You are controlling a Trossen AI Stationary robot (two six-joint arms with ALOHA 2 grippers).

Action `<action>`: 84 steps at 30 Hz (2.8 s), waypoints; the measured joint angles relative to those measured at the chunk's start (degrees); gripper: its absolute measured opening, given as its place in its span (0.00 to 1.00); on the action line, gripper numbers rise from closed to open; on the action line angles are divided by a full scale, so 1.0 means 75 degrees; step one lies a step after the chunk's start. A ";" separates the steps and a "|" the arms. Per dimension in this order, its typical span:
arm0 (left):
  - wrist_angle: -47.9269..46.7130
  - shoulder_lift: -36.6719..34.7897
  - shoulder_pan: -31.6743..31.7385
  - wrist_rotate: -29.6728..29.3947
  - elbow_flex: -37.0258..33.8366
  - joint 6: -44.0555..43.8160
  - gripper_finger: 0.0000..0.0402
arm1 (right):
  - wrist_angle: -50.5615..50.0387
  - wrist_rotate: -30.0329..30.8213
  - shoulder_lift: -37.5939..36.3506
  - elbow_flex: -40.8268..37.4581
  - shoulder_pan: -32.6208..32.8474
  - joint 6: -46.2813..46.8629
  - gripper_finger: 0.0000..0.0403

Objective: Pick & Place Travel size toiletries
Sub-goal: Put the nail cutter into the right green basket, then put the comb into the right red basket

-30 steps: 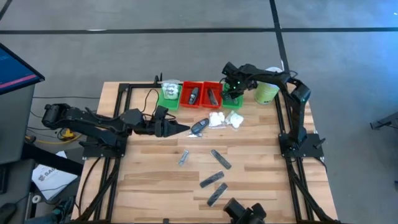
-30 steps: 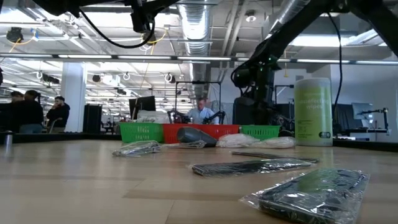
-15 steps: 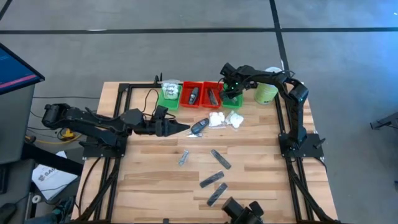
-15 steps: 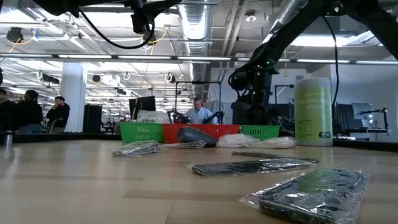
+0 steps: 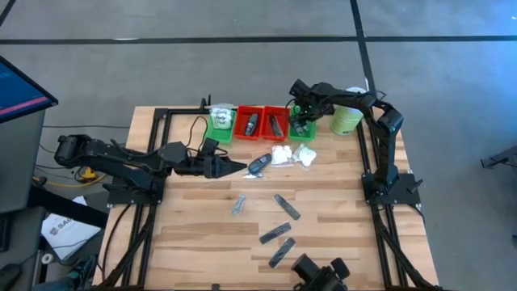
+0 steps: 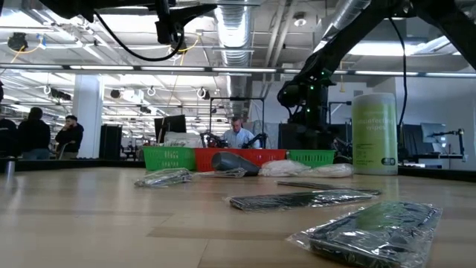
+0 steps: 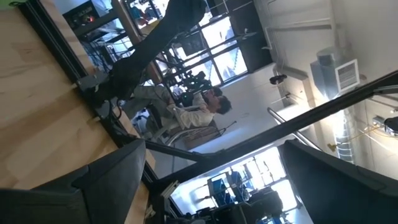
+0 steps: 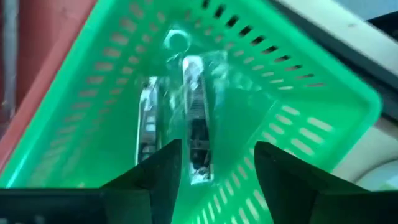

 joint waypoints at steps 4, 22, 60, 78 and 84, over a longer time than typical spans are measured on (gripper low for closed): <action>0.0000 0.0000 0.0000 -0.0033 0.0000 0.0000 0.93 | 0.0205 0.0351 0.0016 0.0000 -0.0055 -0.0051 0.34; 0.0006 0.0000 0.0000 -0.0089 0.0000 0.0003 0.93 | 0.0389 0.1075 0.0162 -0.0172 -0.0019 -0.1293 0.01; 0.0009 0.0000 -0.0003 -0.0162 0.0000 0.0140 0.93 | 0.0390 -0.0309 0.0144 -0.0361 0.0316 -0.1198 0.00; 0.0009 0.0000 0.0000 0.0072 0.0000 0.0189 0.93 | -0.0893 -0.0404 -0.0824 0.2606 0.0239 -0.1448 0.00; 0.0052 0.0000 -0.0003 0.1066 0.0003 0.0055 0.93 | -0.0961 -0.1199 -0.1833 0.3048 0.0606 -0.1215 0.00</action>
